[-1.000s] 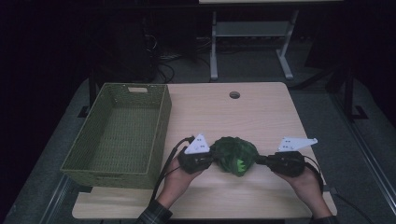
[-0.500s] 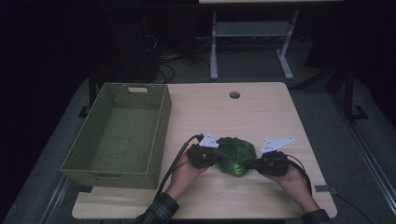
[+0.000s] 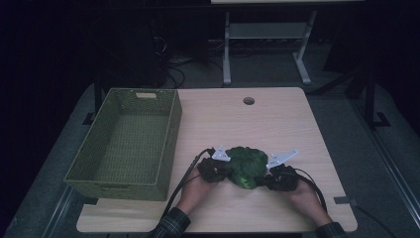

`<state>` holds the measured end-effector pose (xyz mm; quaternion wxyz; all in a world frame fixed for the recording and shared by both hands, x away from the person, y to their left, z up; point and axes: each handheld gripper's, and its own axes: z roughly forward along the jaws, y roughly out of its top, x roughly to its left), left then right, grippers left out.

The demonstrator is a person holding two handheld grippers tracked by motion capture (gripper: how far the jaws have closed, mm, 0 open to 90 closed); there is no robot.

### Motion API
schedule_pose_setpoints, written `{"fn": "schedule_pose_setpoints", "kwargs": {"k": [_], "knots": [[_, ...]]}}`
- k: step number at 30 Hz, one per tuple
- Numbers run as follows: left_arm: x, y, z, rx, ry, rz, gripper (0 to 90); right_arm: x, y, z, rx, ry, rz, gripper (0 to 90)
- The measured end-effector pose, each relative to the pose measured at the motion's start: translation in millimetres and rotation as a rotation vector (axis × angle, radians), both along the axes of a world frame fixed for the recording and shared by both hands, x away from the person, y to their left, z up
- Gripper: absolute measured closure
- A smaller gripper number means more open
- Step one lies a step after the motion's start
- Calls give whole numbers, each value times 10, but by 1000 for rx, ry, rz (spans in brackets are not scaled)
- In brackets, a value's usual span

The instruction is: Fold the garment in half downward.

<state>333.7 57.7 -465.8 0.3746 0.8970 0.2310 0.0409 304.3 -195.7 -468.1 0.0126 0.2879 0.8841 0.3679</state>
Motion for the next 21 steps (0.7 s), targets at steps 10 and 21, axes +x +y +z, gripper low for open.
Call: {"fn": "schedule_pose_setpoints", "kwargs": {"k": [10,21], "knots": [[-117,129,300,-97,-44,5,898,-18,-217,279,75,-82,-47,900],[-321,90,354,-92,-30,-41,899,317,-454,484,118,-156,-152,900]]}}
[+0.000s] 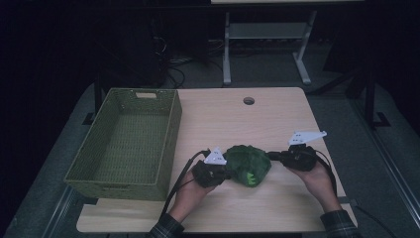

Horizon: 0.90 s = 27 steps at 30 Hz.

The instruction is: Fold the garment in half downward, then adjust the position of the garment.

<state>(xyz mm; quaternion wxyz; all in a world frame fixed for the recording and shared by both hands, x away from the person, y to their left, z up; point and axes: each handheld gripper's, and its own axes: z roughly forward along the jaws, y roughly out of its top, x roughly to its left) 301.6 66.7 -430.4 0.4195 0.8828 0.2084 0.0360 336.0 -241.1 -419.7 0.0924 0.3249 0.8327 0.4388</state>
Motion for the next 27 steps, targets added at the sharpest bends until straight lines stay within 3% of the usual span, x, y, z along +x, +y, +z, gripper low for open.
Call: {"fn": "schedule_pose_setpoints", "kwargs": {"k": [3,5,8,14,19,27], "knots": [[-28,-43,-12,1,5,-15,899,157,13,4,3,-2,-23,900],[-50,-76,-40,-2,15,-22,899,280,43,-25,-16,8,-34,900],[-71,-123,-95,-3,32,-31,899,450,97,-120,-4,43,-32,900],[-69,-240,-204,11,52,-49,899,636,269,-269,-30,62,-18,900],[-33,-290,-271,32,52,-52,898,669,314,-360,-38,92,-7,900],[80,-221,-300,53,46,-18,899,595,300,-371,-58,119,26,900]]}}
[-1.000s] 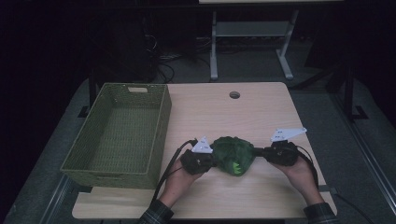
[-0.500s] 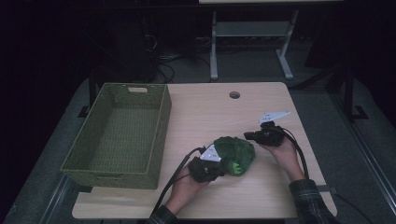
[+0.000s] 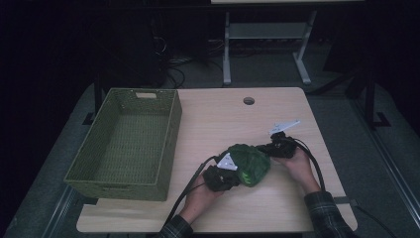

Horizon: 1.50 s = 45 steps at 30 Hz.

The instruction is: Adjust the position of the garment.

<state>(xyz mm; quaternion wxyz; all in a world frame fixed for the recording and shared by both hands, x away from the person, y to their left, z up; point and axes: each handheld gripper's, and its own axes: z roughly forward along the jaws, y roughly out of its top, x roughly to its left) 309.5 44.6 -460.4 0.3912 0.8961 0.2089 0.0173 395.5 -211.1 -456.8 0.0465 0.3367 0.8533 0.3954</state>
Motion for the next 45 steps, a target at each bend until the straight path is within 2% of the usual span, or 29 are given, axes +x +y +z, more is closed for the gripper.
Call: {"fn": "schedule_pose_setpoints", "kwargs": {"k": [17,25,27,32,35,39,42,45], "knots": [[276,339,11,7,-21,85,899,-392,-82,-15,3,25,66,899],[391,389,23,4,-30,110,899,-630,-58,-30,3,28,104,899],[401,394,20,9,-30,103,899,-660,-57,-35,-12,28,104,899],[407,401,15,0,-27,110,898,-674,-93,-37,2,16,88,894],[410,422,27,-2,-30,109,898,-692,-125,-29,10,3,69,827],[396,477,77,-8,-29,110,898,-702,-213,-14,28,-7,15,696],[389,535,125,-27,-22,119,898,-706,-284,-19,29,-5,-28,606],[357,585,194,-32,-23,114,880,-721,-357,-34,14,-26,-84,502]]}}
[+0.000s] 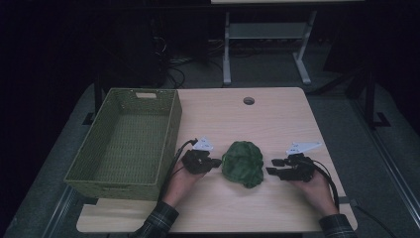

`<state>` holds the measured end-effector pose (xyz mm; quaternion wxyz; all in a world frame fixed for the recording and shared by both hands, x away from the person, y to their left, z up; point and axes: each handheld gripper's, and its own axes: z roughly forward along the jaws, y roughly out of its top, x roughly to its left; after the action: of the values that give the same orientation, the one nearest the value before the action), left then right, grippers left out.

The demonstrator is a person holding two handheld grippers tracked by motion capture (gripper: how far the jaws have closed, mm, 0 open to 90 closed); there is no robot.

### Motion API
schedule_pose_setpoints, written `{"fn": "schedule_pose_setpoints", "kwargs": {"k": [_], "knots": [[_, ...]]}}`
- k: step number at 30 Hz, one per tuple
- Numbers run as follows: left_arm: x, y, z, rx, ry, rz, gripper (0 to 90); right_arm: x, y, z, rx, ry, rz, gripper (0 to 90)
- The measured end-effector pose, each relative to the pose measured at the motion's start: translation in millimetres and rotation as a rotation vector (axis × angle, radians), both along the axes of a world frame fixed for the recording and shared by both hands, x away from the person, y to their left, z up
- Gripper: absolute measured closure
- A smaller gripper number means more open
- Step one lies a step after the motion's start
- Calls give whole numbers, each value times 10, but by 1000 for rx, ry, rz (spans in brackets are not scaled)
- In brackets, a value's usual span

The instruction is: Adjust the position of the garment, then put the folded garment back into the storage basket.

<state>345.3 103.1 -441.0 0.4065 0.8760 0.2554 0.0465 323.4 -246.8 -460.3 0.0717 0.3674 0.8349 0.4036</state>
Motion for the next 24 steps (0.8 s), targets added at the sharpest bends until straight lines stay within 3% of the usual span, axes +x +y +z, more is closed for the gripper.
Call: {"fn": "schedule_pose_setpoints", "kwargs": {"k": [5,9,14,16,23,24], "knots": [[-76,54,149,-5,-12,-8,778,-7,-136,-82,-48,-15,-101,316],[-115,44,255,11,-18,-41,606,0,-206,-134,-103,-29,-171,179],[-123,-6,375,23,-28,-76,397,13,-225,-195,-131,-53,-214,134],[-110,-42,419,36,-36,-91,347,15,-220,-219,-132,-76,-225,107],[-38,-185,522,82,-69,-148,211,15,-220,-229,-127,-77,-224,100],[-3,-231,543,107,-69,-176,197,15,-220,-229,-128,-77,-225,100]]}}
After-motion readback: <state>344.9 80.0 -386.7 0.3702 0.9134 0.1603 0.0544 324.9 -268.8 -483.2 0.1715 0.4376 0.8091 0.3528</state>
